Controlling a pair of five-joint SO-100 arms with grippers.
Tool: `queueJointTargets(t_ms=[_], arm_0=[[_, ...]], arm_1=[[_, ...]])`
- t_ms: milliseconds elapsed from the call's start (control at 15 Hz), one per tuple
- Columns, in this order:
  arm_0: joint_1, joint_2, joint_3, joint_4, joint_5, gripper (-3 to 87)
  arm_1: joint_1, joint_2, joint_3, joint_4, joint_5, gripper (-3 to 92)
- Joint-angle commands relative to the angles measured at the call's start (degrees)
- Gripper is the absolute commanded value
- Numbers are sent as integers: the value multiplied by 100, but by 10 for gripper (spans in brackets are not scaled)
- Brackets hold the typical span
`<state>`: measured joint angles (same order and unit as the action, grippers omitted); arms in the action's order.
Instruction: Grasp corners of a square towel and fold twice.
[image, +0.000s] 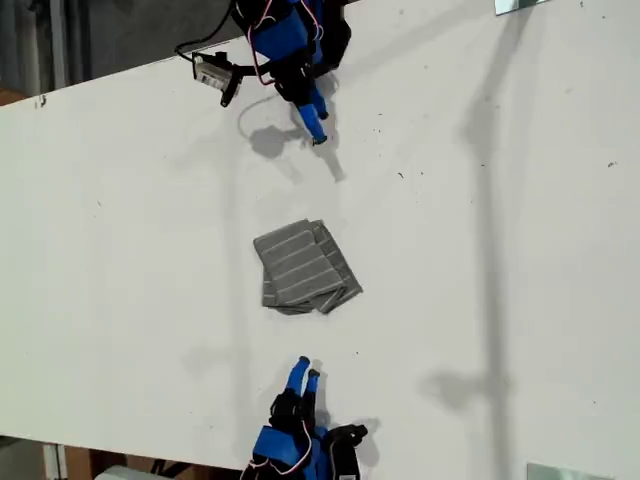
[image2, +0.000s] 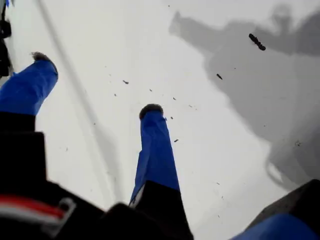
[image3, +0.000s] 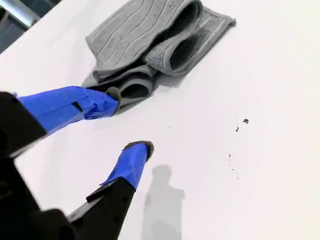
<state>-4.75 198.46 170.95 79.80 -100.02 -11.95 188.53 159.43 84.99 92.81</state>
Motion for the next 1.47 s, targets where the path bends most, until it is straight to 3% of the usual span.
queueJointTargets(t_ms=[0, 133, 333, 533, 600, 733, 800, 933, 1400], arm_0=[[-246, 35, 123, -9, -9, 146], [-334, 35, 308, -97, 334, 146], [-483, 18, 606, -255, 923, 140], [-185, 26, 721, -404, 1107, 125], [-18, 26, 738, -439, 1450, 126], [9, 26, 756, -475, 3217, 129], [272, 26, 756, -475, 3023, 124], [387, 26, 765, -492, 4008, 124], [360, 26, 765, -492, 3955, 124]], arm_1=[[62, 26, -44, 255, 105, 372], [-35, 26, 18, 272, 598, 339], [-378, 26, 70, 290, 413, 236], [-554, 26, 62, 290, 413, 231], [-554, 26, 62, 290, 413, 231], [-527, 26, 62, 290, 413, 231], [-510, 26, 62, 290, 413, 231], [-501, 26, 62, 290, 413, 231], [-492, 26, 62, 290, 413, 231]])
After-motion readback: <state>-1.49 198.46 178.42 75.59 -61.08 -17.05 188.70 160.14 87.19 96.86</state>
